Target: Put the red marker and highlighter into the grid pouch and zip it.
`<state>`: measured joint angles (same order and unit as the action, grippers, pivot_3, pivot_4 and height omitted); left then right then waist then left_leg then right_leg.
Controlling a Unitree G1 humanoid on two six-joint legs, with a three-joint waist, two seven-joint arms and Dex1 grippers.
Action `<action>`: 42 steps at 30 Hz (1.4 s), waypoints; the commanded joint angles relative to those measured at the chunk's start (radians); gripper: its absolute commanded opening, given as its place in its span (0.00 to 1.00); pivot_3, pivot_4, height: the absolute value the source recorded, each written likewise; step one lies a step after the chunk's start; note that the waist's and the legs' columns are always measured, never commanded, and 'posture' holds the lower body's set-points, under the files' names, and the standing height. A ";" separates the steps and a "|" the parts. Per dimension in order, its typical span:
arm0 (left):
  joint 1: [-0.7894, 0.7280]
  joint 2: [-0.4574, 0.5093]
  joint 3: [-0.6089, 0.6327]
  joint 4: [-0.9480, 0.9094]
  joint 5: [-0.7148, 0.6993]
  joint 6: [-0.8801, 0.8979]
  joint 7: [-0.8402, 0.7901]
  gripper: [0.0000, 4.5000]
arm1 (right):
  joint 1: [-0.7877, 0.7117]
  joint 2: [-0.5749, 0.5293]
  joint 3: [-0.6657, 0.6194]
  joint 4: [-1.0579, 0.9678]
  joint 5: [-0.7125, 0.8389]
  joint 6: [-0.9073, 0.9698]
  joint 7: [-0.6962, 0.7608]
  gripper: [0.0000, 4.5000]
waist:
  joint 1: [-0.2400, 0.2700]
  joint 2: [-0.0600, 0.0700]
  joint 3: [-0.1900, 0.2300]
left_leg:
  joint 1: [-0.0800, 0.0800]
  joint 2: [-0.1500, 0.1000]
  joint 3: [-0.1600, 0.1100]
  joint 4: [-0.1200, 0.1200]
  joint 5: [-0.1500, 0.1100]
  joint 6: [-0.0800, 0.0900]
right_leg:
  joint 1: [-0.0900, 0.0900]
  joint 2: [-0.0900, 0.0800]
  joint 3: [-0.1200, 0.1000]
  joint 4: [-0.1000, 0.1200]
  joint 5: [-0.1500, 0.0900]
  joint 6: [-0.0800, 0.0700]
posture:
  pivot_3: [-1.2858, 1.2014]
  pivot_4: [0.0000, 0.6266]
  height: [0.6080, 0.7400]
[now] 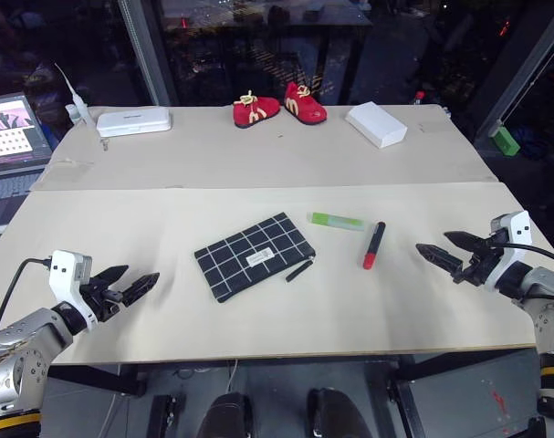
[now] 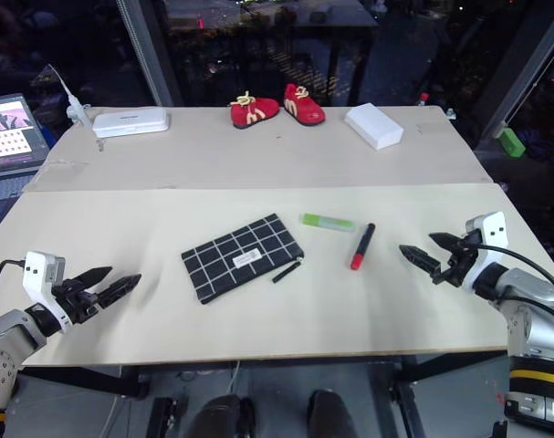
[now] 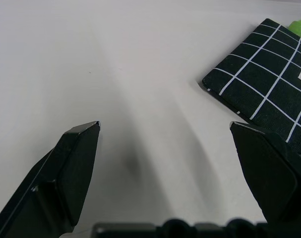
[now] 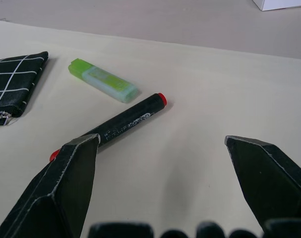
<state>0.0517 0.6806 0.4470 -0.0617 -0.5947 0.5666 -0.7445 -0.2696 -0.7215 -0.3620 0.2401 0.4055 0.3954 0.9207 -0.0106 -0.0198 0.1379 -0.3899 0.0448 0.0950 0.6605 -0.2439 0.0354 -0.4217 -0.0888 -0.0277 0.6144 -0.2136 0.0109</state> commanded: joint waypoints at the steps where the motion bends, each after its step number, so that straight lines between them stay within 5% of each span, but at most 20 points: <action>1: -0.014 0.007 0.011 0.017 0.022 -0.129 -0.069 1.00 | -0.031 -0.014 0.007 -0.007 -0.003 -0.028 -0.004 1.00 | 0.000 0.000 0.000 | 0.000 0.000 0.000 0.000 0.000 0.000 | 0.000 0.000 0.000 0.000 0.000 0.000 | 0.52 0.24 1.00; 5: -0.034 0.070 -0.099 0.154 0.191 -0.520 -0.285 1.00 | -0.073 -0.011 0.042 0.010 -0.021 -0.033 -0.014 0.94 | -0.003 0.000 0.000 | 0.001 0.000 0.002 0.000 0.000 0.000 | -0.001 0.000 0.000 0.000 0.000 -0.002 | 0.52 0.24 1.00; 19: -0.130 0.149 -0.211 0.311 0.351 -0.879 -0.418 1.00 | -0.194 0.022 0.191 -0.019 0.000 -0.002 0.105 0.01 | -0.002 0.000 0.000 | -0.001 0.001 0.004 0.000 -0.001 0.001 | -0.002 -0.001 -0.001 0.000 0.000 -0.002 | 0.52 0.24 1.00; 27: -0.248 0.132 -0.377 0.372 0.455 -1.065 -0.473 1.00 | -0.437 0.241 0.415 -0.054 -0.046 0.057 0.065 0.01 | -0.009 0.001 0.000 | -0.001 0.002 0.006 0.000 -0.001 0.001 | -0.004 -0.001 0.000 0.002 0.000 -0.002 | 0.52 0.24 1.00; 29: -0.283 0.120 -0.419 0.418 0.485 -1.137 -0.481 1.00 | -0.490 0.288 0.526 -0.007 -0.165 -0.015 0.041 0.01 | -0.010 0.001 0.000 | -0.001 0.002 0.008 0.000 -0.001 0.001 | -0.005 0.000 0.001 0.005 0.000 -0.002 | 0.52 0.24 1.00; 42: -0.340 0.104 -0.489 0.570 0.473 -1.313 -0.492 1.00 | -0.531 0.345 0.731 0.194 -0.447 -0.102 -0.065 0.01 | -0.001 0.000 0.000 | -0.009 0.002 0.016 0.003 -0.001 -0.001 | -0.015 -0.003 -0.009 0.012 -0.001 -0.003 | 0.52 0.24 1.00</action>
<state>-0.2847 0.7861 -0.0237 0.4922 -0.1242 -0.7276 -1.2344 -0.7841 -0.3590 0.3805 0.4178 -0.0184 0.3301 0.8685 -0.0114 -0.0194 0.1378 -0.3983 0.0469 0.1109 0.6636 -0.2448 0.0339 -0.4361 -0.0915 -0.0369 0.6263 -0.2143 0.0083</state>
